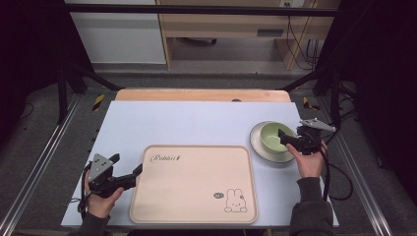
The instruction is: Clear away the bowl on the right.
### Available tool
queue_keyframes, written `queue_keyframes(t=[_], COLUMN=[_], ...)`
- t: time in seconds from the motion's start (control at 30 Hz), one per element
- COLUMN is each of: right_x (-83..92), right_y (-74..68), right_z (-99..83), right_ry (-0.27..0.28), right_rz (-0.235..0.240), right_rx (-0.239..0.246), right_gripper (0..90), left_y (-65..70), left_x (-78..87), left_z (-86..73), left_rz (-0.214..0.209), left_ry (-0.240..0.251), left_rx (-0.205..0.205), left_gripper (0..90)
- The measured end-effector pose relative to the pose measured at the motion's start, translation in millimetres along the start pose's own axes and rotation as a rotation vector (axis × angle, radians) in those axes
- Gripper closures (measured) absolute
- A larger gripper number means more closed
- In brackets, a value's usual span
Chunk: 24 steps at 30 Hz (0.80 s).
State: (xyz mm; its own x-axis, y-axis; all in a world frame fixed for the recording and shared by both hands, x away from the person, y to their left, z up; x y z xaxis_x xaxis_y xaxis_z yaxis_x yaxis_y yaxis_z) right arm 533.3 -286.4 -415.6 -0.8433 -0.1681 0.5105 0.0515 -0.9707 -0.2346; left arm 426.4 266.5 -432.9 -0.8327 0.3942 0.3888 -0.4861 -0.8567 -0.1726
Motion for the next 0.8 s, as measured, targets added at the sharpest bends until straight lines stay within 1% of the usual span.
queue_keyframes(t=[0.13, 0.17, 0.3, 0.37, 0.43, 0.5, 0.53, 0.63, 0.67, 0.7, 0.77, 0.8], right_x=[-5.3, -6.2, -9.6, -11.2, -11.9, -12.5, -13.3, -14.3, -14.8, -15.1, -16.9, -18.3], right_y=[4.1, 4.7, 7.3, 9.6, 11.8, 14.6, 16.0, 18.5, 19.4, 20.1, 21.4, 23.0], right_z=[0.6, 0.5, -0.1, -0.2, -0.2, -0.8, -1.1, -2.6, -3.1, -4.1, -5.9, -7.2], right_ry=[-0.019, -0.025, -0.032, -0.040, -0.039, -0.048, -0.049, -0.067, -0.064, -0.065, -0.081, -0.093], right_rz=[-0.012, -0.015, -0.034, -0.041, -0.053, -0.068, -0.067, -0.084, -0.088, -0.088, -0.096, -0.098], right_rx=[-0.004, -0.012, -0.009, -0.025, -0.024, -0.035, -0.041, -0.052, -0.048, -0.054, -0.066, -0.062], right_gripper=[29.5, 30.1, 31.0, 31.5, 31.8, 32.2, 32.3, 34.3, 35.1, 36.1, 37.6, 38.7], left_y=[-0.4, -0.5, -1.0, -0.6, -0.3, -0.1, -0.1, -0.3, -0.4, -0.4, -0.2, -0.2], left_x=[-0.5, -0.6, -1.2, -1.7, -2.0, -2.0, -2.1, -2.2, -2.2, -2.1, -2.1, -2.1], left_z=[-0.4, -0.5, -1.2, -1.5, -1.6, -1.6, -1.6, -2.0, -2.0, -1.9, -1.9, -1.9], left_rz=[0.002, 0.002, 0.002, 0.001, -0.001, -0.002, -0.003, -0.004, -0.003, -0.004, -0.004, -0.004], left_ry=[0.000, -0.001, -0.005, -0.007, -0.008, -0.008, -0.009, -0.011, -0.011, -0.009, -0.010, -0.010], left_rx=[0.004, 0.004, 0.003, 0.002, 0.000, -0.001, -0.001, 0.000, 0.000, 0.001, 0.000, 0.000], left_gripper=[10.8, 10.8, 10.8, 10.9, 10.8, 10.9, 10.8, 10.9, 10.8, 10.8, 10.9, 10.9])
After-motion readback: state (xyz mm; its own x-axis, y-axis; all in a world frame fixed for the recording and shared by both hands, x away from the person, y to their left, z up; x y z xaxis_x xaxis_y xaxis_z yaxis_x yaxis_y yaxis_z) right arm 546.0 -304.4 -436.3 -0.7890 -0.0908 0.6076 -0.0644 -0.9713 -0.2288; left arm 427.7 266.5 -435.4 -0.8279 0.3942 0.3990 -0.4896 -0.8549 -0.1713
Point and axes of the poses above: each handheld gripper's, and its own axes: x roughly backward along the jaws, z roughly out of its top, y roughly to its right, the point moved 2 cm from there along -x, roughly forward along the jaws, and after that the axes turned 12 degrees about -x, right-handed, at the moved point
